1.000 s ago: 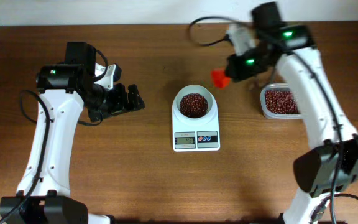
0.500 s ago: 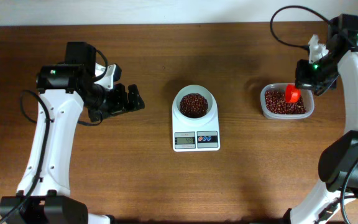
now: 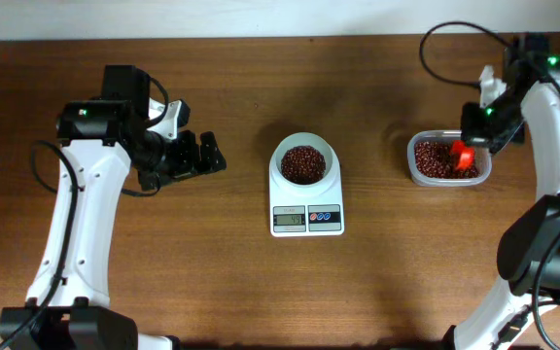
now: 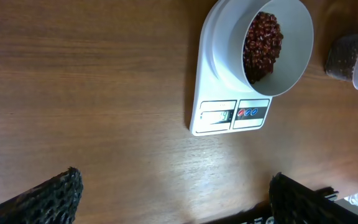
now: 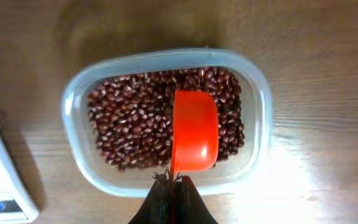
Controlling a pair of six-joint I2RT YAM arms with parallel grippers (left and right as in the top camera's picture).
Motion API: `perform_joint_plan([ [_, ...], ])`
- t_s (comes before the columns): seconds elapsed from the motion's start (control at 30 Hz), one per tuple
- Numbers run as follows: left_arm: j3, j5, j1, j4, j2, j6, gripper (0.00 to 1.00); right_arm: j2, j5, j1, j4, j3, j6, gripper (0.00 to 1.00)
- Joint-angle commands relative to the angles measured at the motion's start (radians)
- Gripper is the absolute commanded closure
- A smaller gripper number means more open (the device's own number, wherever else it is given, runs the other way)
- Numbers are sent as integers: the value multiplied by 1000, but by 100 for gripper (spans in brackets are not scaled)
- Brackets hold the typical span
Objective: Scoop item into bowl and weigh 50g on scale
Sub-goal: 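Scoop a small amount of beans and lift toward the bowl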
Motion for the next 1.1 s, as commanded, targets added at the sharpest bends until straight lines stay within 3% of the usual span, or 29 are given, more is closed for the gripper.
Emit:
perform_joint_plan([
  [0.0,-4,7,-2,2,7,-1,1,-2,-32,-4,-24,43,9,96],
  [0.47,-4,7,-2,2,7,-1,1,-2,-219,-5,-5,43,9,96],
  [0.83,-4,7,-2,2,7,-1,1,-2,-479,-2,28,70,12,96],
  [1.07,-4,7,-2,2,7,-1,1,-2,-504,154,32,212,35,96],
])
